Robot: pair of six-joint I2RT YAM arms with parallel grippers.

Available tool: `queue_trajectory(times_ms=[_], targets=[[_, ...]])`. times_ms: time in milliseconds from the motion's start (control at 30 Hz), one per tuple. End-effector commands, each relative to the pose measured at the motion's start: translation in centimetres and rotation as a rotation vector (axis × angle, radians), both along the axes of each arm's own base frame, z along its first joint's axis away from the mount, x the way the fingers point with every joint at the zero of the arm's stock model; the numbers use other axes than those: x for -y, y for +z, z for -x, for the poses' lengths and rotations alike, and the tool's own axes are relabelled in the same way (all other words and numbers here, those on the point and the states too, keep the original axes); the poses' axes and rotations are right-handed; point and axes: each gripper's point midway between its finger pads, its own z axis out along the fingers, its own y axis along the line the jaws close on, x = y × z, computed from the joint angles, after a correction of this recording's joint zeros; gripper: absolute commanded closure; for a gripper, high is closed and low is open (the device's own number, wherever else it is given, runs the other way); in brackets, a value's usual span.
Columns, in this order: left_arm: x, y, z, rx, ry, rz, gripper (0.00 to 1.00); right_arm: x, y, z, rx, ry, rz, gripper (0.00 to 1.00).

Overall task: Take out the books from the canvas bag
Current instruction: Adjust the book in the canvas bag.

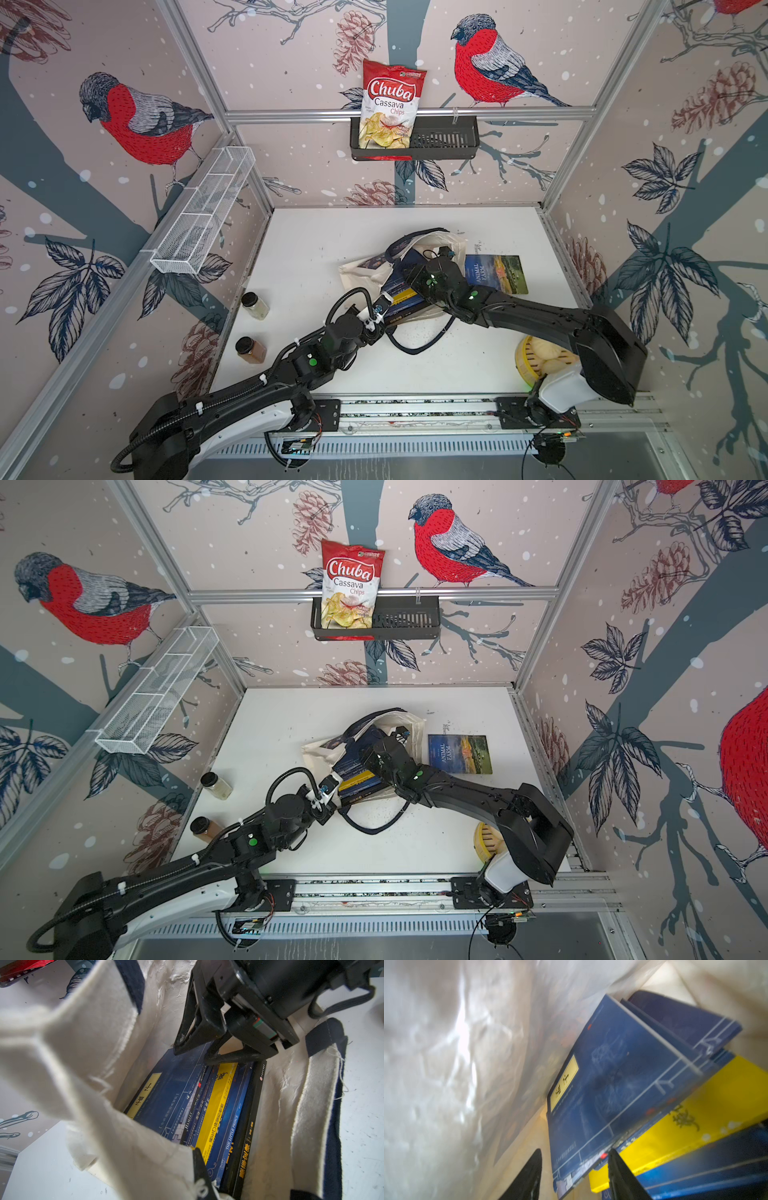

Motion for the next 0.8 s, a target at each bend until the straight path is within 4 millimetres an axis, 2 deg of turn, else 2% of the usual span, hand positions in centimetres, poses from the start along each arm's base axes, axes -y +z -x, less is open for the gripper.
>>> queue_trajectory(times_ms=[0,200,300,467,600,767], targets=[[0.8,1.9,0.0,0.05,-0.031,0.047,1.0,0.0,-0.9,-1.0,-0.011,-0.008,-0.009,0.48],[0.8,1.8,0.0,0.048,-0.032,0.045,1.0,-0.3,-2.6,-2.2,-0.039,-0.002,-0.021,0.49],[0.8,1.9,0.0,0.051,-0.028,0.048,1.0,0.0,-2.3,-2.6,-0.019,-0.021,-0.014,0.56],[0.8,1.9,0.0,0.05,-0.033,0.051,1.0,0.7,-0.4,-3.0,0.036,-0.049,0.014,0.67],[0.9,1.9,0.1,0.049,-0.038,0.051,1.0,1.1,0.8,-2.7,0.067,-0.06,0.052,0.69],[0.9,1.9,0.1,0.047,-0.038,0.049,1.0,1.7,0.3,-2.9,0.071,-0.08,0.069,0.72]])
